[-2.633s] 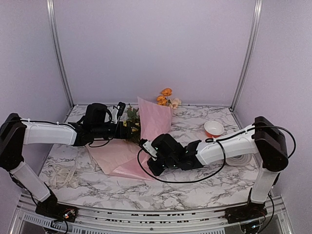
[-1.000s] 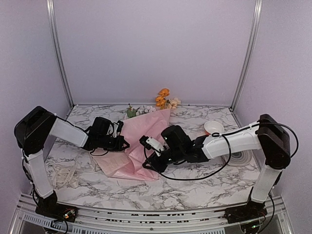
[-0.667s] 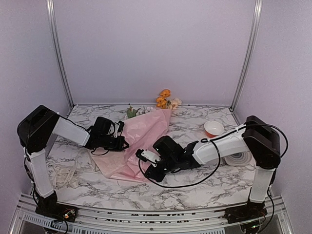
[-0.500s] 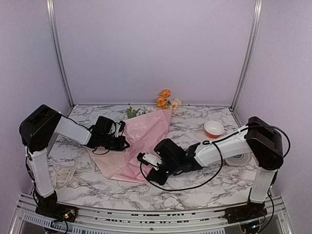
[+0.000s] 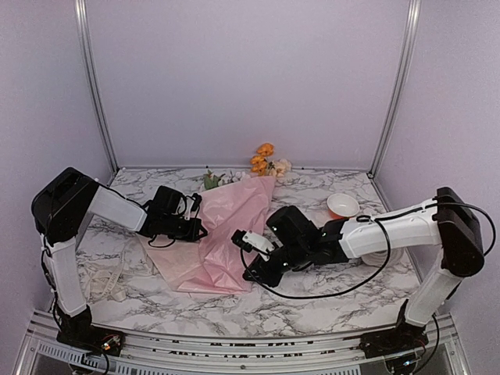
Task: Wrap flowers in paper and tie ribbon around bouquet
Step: Press the fold line of the 2/3-folded wrapping paper.
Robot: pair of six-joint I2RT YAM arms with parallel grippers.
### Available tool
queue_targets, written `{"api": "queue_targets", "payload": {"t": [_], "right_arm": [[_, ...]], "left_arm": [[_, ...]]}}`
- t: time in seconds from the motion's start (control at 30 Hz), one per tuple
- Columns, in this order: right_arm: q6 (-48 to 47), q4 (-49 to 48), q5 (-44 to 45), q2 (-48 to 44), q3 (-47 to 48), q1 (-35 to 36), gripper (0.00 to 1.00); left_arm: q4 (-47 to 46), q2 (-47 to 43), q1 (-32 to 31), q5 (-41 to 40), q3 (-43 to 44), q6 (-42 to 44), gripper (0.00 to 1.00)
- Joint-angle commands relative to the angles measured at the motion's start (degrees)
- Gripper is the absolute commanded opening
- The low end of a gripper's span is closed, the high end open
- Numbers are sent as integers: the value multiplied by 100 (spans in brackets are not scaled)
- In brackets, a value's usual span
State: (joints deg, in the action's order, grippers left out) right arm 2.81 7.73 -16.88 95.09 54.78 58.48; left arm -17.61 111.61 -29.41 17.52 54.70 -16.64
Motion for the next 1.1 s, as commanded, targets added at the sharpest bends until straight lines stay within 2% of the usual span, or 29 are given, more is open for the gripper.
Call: {"api": "queue_targets", "payload": {"t": [0.0,0.2,0.6,0.63,0.67,0.7,0.77,0.83,0.93,1.07], "right_arm": [[293,-213,20,580,573,-169,14],[275,300,330,1402,772,-129,14],[492,-24,358,1371,111,-74,14],[502,-47,367,1361,96,-75,14],[508,-62,374,1362,94,-76,14],[516,-66,386,1370,120,-76,14],[560,-75,368,1392,150,-75,14],[630,-163,308,1373,116,-73,14],[719,-227,239,1363,50,-76,14],[826,-291,203,1346,10,-82,14]], "left_arm": [[316,-39,39,-170,6,108,0],[525,-54,38,-461,81,134,0],[1248,-251,76,-1616,612,187,0],[1272,-270,88,-1692,608,172,4],[1291,-316,112,-1762,597,156,20],[1325,-409,113,-1871,572,127,32],[1278,-803,119,-2070,410,57,46],[1104,-1436,51,-2339,85,30,56],[1085,-2444,-282,-2683,-375,155,56],[992,-3082,-1304,-2265,-986,204,40]]}}
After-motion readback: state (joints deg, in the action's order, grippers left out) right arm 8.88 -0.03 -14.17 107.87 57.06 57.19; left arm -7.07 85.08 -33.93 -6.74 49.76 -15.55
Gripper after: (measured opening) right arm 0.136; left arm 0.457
